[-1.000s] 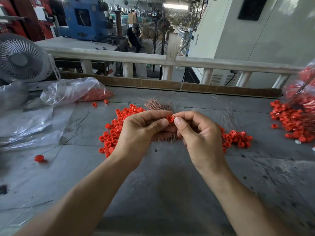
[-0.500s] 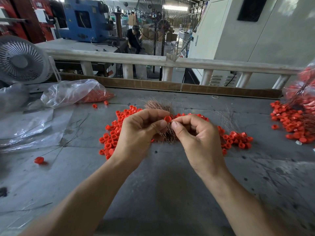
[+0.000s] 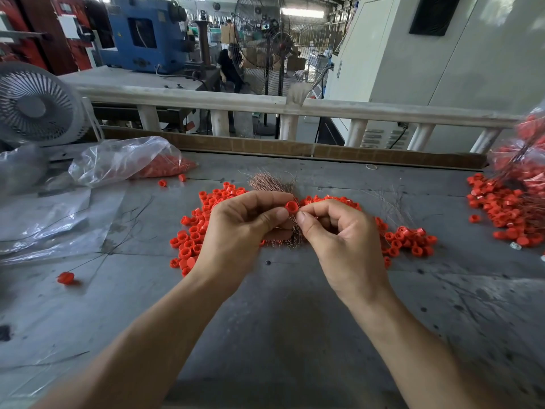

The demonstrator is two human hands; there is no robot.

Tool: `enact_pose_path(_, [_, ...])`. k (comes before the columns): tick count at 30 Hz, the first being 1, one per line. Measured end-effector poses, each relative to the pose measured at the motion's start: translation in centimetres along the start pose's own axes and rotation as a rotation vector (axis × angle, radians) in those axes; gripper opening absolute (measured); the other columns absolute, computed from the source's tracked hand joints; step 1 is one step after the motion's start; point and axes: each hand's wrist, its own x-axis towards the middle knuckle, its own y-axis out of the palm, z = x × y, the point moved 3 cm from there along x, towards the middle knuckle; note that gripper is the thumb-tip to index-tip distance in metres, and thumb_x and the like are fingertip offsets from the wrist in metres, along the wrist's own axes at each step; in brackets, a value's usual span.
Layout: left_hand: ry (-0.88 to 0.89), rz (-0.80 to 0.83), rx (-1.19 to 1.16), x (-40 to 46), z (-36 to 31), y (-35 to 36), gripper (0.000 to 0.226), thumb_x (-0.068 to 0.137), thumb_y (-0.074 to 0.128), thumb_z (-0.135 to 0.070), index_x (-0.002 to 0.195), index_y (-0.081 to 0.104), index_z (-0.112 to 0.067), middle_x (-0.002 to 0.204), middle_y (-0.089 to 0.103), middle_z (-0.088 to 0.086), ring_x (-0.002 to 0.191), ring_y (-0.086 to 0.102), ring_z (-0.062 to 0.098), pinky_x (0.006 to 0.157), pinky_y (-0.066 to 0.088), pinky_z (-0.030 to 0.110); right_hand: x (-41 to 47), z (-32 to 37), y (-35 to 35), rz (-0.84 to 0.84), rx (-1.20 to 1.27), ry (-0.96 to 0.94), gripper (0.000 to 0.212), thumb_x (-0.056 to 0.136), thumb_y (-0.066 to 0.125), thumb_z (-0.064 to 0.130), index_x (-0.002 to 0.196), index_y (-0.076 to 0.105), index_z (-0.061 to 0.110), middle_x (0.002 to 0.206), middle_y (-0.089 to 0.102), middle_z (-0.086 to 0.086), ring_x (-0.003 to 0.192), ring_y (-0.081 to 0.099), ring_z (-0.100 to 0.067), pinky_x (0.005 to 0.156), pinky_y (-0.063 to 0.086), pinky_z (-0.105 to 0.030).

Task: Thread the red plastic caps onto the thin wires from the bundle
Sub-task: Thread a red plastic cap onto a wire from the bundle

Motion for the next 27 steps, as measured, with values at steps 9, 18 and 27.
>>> enact_pose_path(9, [-0.104, 0.022, -0.098, -0.1, -0.1, -0.04, 0.024, 0.082, 0.069, -0.016, 0.103, 0.076, -0.005, 0.095, 0.077, 0.02, 0.087, 0.075, 0.03, 0.081, 0.063, 0.036, 0.16, -0.48, -0.22, -0.005, 0.008, 0.0, 0.015, 0.092, 0.072, 0.011, 0.081, 0.076, 0.02, 0.07, 0.071, -0.005, 0.062, 0.061, -0.021, 0.058, 0.05, -0.032])
enact_pose_path(18, [-0.149, 0.073, -0.14, -0.09, -0.25, -0.14, 0.019, 0.078, 0.071, -0.012, 0.095, 0.08, -0.012, 0.095, 0.077, 0.018, 0.087, 0.076, 0.027, 0.079, 0.063, 0.034, 0.24, -0.66, -0.46, 0.006, 0.001, -0.005, 0.012, 0.091, 0.072, 0.017, 0.081, 0.076, 0.022, 0.066, 0.067, -0.007, 0.057, 0.054, -0.01, 0.052, 0.044, -0.031])
enact_pose_path(27, [-0.185, 0.101, -0.103, -0.11, -0.63, -0.15, 0.023, 0.078, 0.072, -0.015, 0.098, 0.082, -0.014, 0.099, 0.077, 0.019, 0.09, 0.076, 0.025, 0.079, 0.061, 0.03, 0.29, -0.76, -0.42, 0.001, -0.013, 0.008, 0.015, 0.092, 0.073, 0.012, 0.079, 0.075, 0.02, 0.065, 0.067, -0.006, 0.057, 0.054, -0.006, 0.054, 0.045, -0.023])
